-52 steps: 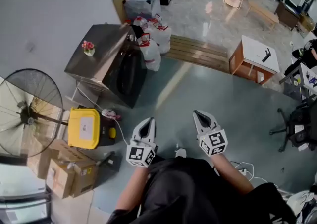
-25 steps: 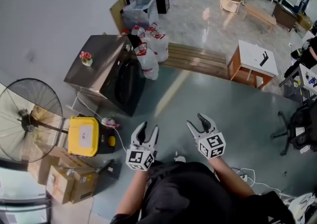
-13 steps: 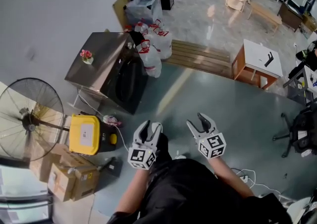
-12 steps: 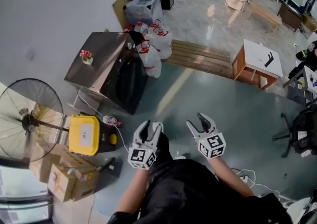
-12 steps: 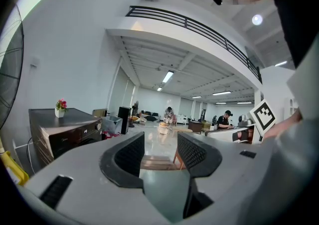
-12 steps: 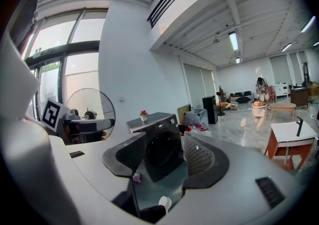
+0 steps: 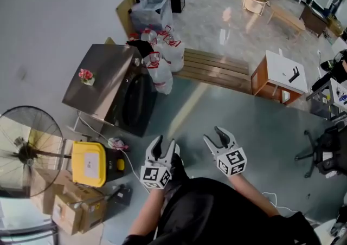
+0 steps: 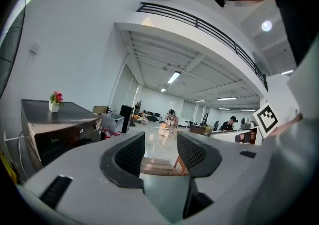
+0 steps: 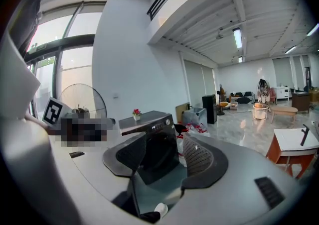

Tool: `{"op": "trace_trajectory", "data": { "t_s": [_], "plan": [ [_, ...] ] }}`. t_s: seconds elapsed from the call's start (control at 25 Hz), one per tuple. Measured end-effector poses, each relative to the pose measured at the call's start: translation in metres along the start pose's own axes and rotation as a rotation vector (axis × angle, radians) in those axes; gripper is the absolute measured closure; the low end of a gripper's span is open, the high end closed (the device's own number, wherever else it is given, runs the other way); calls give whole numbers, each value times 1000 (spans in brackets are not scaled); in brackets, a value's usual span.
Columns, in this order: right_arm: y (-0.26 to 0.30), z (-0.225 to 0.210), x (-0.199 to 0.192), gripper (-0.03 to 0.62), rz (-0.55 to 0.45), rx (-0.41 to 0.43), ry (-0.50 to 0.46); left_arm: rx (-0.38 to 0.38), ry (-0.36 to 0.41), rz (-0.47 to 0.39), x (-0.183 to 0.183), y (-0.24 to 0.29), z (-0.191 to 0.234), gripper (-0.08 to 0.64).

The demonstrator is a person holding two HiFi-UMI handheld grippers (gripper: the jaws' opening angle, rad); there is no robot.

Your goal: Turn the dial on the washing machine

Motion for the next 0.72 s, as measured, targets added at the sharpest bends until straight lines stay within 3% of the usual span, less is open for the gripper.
{"op": "trace_trajectory", "data": {
  "t_s": [0.44,0.72],
  "plan": [
    [142,-19,43,385,77,-6,-41,-24,42,36,57,90,115,376],
    [224,-7,70,385,90,22,-14,-5,31,55,79,111,181,376]
  ]
}}
Point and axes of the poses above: the fingertips, and each gripper's own axes: y forward along the fingers, z to its left, x out of its top, the point moved 5 cm from there along -y, backward along the fingers, and after that the axes turned 12 degrees about -x, right-handed, at the moved point
